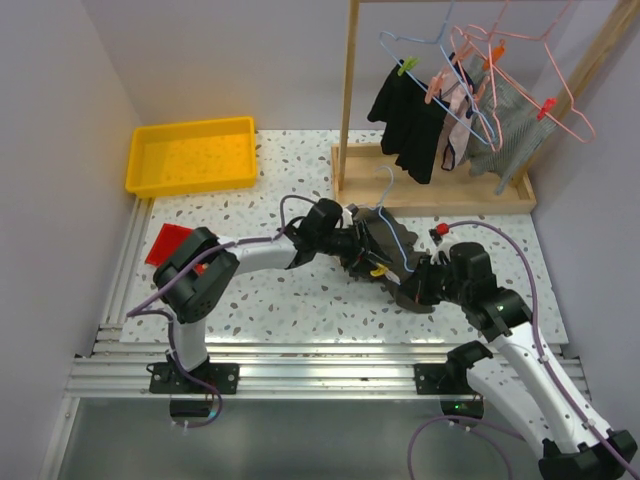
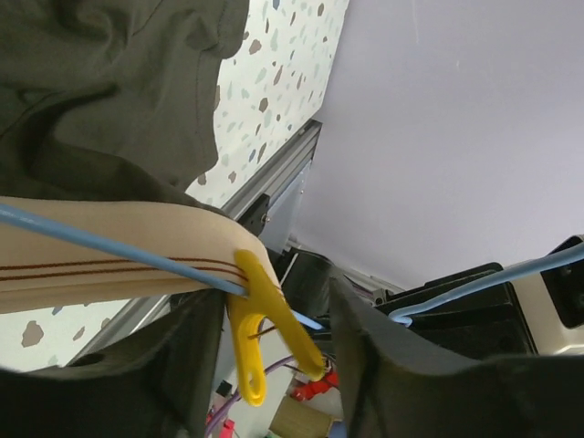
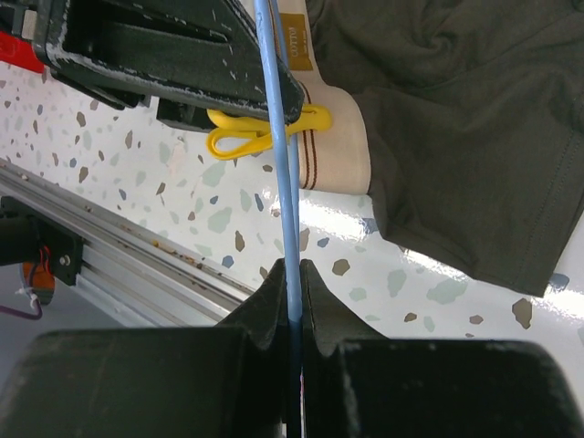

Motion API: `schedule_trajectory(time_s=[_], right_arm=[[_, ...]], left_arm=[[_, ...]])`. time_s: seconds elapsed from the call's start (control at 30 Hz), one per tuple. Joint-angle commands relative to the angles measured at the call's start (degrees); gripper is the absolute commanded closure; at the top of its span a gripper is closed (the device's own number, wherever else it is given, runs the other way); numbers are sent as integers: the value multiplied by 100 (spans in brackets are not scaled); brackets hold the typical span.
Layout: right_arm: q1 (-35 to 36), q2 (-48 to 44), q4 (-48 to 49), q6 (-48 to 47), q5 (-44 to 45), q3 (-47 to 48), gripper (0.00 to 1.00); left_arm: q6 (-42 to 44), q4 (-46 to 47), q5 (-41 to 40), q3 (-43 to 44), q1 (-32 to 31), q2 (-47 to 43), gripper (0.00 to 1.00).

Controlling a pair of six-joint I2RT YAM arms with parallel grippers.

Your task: Remove the underwear clipped to the hanger

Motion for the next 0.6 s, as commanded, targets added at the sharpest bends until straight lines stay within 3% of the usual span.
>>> schedule_trajectory(time_s=[0.0, 0.17, 0.27, 0.37, 0.57], right_arm=[[24, -72, 218, -73, -11, -19, 100], [24, -54, 227, -81, -20, -11, 100], [24, -63, 235, -82, -11, -11, 100], [24, -63, 227, -82, -11, -11, 100], [24, -63, 244, -90, -28, -28, 100]], left_arm=[[-139, 557, 176, -221, -25, -262, 51], [-236, 750, 124, -582, -25, -447, 59], [-236, 715, 132, -696, -25, -534, 49], [-227, 645, 89, -758, -25, -631, 32], [-341, 706, -17, -723, -43, -667, 23]])
